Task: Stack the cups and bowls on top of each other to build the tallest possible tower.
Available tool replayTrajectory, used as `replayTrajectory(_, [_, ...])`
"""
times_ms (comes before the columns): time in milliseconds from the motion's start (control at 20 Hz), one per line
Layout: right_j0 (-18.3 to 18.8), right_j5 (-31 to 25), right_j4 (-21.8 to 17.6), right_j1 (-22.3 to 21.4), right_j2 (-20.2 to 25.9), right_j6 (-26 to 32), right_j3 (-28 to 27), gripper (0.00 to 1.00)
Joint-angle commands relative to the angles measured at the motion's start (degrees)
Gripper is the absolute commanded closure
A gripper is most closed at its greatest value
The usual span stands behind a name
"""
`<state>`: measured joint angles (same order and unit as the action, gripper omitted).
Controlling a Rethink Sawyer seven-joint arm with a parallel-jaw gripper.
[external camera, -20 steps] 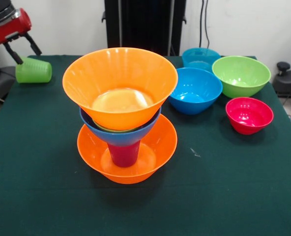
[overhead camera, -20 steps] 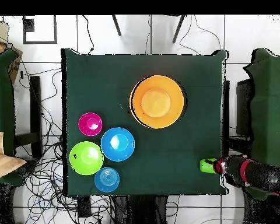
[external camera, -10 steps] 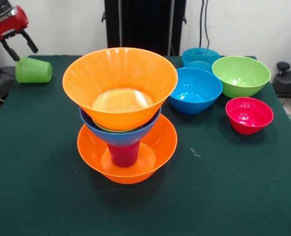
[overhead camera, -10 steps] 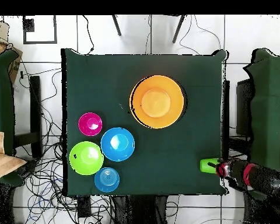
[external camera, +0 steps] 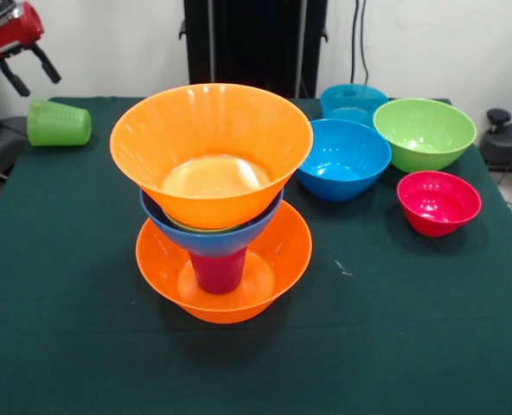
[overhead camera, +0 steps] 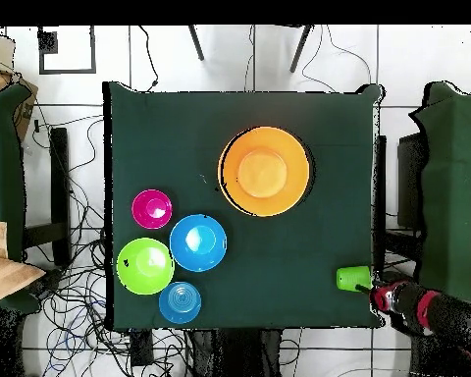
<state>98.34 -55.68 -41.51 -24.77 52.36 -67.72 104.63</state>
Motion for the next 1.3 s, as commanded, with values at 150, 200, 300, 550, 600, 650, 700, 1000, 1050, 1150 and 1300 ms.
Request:
replayTrajectory(150, [-2.4, 1.7, -4.4, 0.5, -2.3, 10.3, 2.1, 0.00])
replayTrajectory(200, [-2.6, 2.1, -4.7, 1.0, -2.4, 10.2, 1.8, 0.00])
replayTrajectory(300, [-2.5, 2.5, -5.3, 1.7, -2.8, 10.6, 1.4, 0.00])
replayTrajectory(550, [-3.0, 3.5, -6.5, 2.5, -3.4, 10.1, 0.6, 0.00])
replayTrajectory(600, [-3.1, 3.5, -6.6, 2.8, -3.5, 10.3, 0.3, 0.00])
replayTrajectory(650, [-3.2, 3.5, -6.8, 3.1, -3.6, 10.5, -0.1, 0.00])
replayTrajectory(700, [-3.2, 3.4, -7.0, 3.4, -3.6, 10.7, -0.4, 0.00])
replayTrajectory(1000, [-3.2, 3.1, -8.1, 4.9, -3.7, 11.8, -2.2, 0.00])
replayTrajectory(1050, [-3.1, 3.0, -8.2, 5.1, -3.7, 12.0, -2.4, 0.00])
replayTrajectory(1150, [-3.0, 2.9, -8.6, 5.7, -3.7, 12.6, -3.1, 0.00])
replayTrajectory(1300, [-2.8, 2.8, -8.8, 6.3, -3.9, 13.4, -3.7, 0.00])
